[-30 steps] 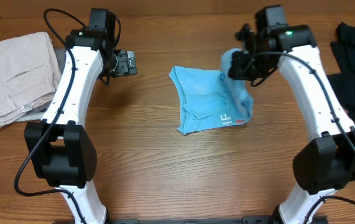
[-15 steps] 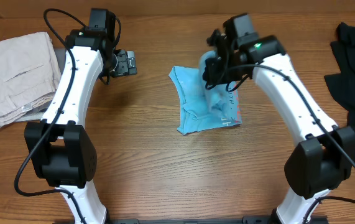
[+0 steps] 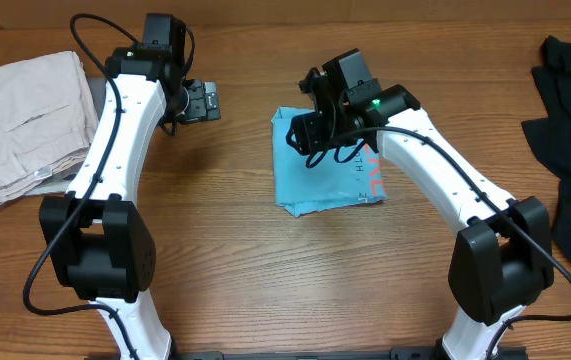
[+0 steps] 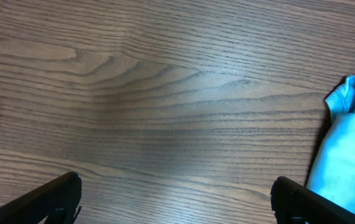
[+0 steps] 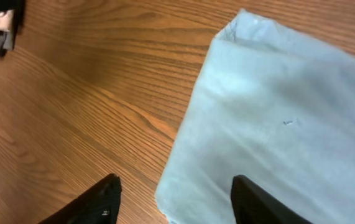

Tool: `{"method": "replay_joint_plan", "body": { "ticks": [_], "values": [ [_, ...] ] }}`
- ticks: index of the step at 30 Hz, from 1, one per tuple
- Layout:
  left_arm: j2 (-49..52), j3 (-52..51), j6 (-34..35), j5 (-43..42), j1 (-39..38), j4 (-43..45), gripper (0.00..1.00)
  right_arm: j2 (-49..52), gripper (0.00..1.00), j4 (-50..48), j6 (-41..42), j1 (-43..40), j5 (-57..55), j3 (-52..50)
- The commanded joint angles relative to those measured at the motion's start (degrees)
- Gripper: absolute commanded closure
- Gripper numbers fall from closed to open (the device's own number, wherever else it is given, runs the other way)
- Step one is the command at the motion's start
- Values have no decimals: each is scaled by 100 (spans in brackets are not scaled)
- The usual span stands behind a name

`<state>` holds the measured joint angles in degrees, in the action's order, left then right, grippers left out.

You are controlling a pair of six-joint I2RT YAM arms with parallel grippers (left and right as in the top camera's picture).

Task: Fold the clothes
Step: 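Release the fold and move the right gripper back to the right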

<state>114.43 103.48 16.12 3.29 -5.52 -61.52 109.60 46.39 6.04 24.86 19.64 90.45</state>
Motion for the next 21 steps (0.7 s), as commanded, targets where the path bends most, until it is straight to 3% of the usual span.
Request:
{"method": "replay_joint_plan", "body": {
  "ticks": [1, 6, 8, 9, 11, 12, 21],
  "values": [
    [-46, 50, -26, 52, 31, 9, 0, -236, 38, 214, 0, -203, 105, 304],
    [-46, 50, -26, 52, 31, 9, 0, -262, 40, 962, -2, -765, 101, 584],
    [-46, 50, -26, 52, 31, 9, 0, -256, 49, 1080, 0, -1016, 105, 560],
    [-46, 50, -26, 52, 31, 9, 0, -256, 56, 1071, -2, -1115, 105, 531],
    [-46, 50, -26, 52, 31, 9, 0, -247, 87, 927, -2, -1287, 107, 459],
    [-46, 50, -26, 52, 31, 9, 0, -245, 96, 815, -2, -1349, 109, 409],
    [-46, 50, -26, 52, 31, 9, 0, 269, 96, -68, -317, -1497, 439, 140]
  ]
}}
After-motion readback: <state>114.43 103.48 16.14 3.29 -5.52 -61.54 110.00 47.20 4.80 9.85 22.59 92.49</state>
